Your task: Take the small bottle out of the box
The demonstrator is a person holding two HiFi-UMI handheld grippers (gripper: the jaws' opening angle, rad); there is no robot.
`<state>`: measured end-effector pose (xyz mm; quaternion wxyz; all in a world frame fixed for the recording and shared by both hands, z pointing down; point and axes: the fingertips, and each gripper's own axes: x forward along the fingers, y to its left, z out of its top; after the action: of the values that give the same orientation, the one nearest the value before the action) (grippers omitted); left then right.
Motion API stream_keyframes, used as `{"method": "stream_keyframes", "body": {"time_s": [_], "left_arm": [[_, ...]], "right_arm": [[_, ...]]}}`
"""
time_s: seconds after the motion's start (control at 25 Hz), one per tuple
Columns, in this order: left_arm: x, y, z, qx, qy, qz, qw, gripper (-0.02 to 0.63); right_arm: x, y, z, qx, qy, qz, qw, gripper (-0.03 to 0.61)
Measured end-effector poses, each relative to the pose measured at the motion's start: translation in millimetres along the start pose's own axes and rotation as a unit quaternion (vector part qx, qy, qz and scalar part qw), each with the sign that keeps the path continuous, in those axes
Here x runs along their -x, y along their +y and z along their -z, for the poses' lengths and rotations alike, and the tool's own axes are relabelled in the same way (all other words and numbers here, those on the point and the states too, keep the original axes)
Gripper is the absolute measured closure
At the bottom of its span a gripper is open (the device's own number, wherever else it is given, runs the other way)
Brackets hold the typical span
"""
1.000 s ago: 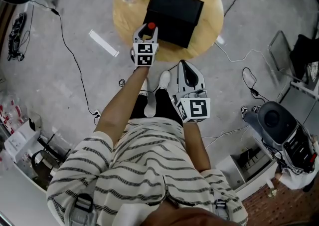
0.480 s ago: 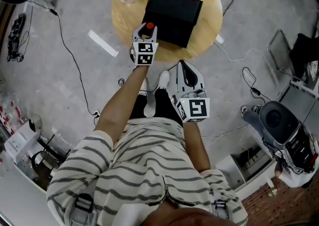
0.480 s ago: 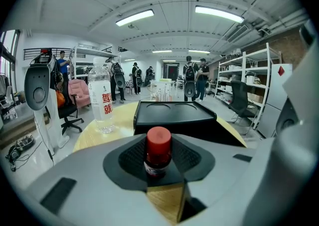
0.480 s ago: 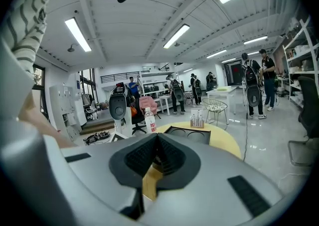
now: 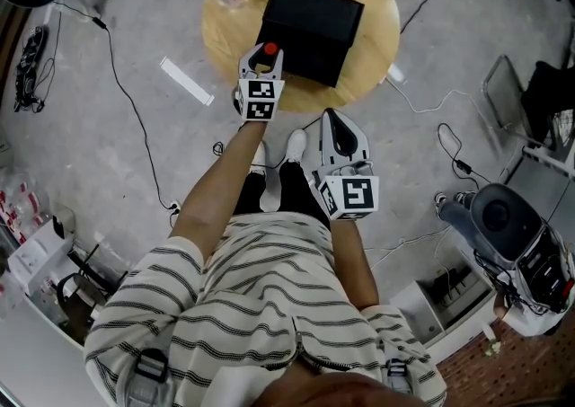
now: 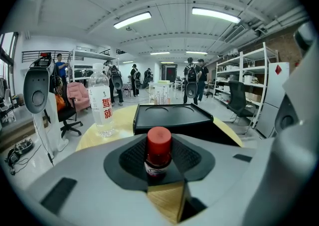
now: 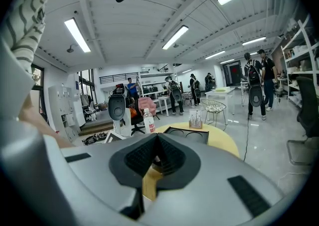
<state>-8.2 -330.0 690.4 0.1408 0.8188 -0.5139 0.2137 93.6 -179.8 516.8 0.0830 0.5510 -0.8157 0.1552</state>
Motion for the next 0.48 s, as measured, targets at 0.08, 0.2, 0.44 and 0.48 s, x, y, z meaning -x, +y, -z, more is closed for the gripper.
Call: {"method": "stream_keyframes", "body": {"time_s": [0.08,0.2,0.44,0.48], "left_arm": [[3,-3,-5,0.0,-0.003,0.004,1.0,0.466],[7,-5,-14,-0.002,-0.013,0.005,0.9999,0.466],[22,-13,-28,0.003,-0.024,0.011,0.9996,0.466],[26,-14,-30,0.004,-0.026,0.011,0.9996,0.466]], "right_arm": [[1,-2,0,0.003,0.0,0.005,1.0,0.568],[2,-6,2,-0.002,-0.001,0.013,1.0,0.568],[8,-8,-7,0.003,-0.016,0.019,1.0,0.568],[10,-7,-8,0.002,-0.017,0.019,1.0,0.568]]}}
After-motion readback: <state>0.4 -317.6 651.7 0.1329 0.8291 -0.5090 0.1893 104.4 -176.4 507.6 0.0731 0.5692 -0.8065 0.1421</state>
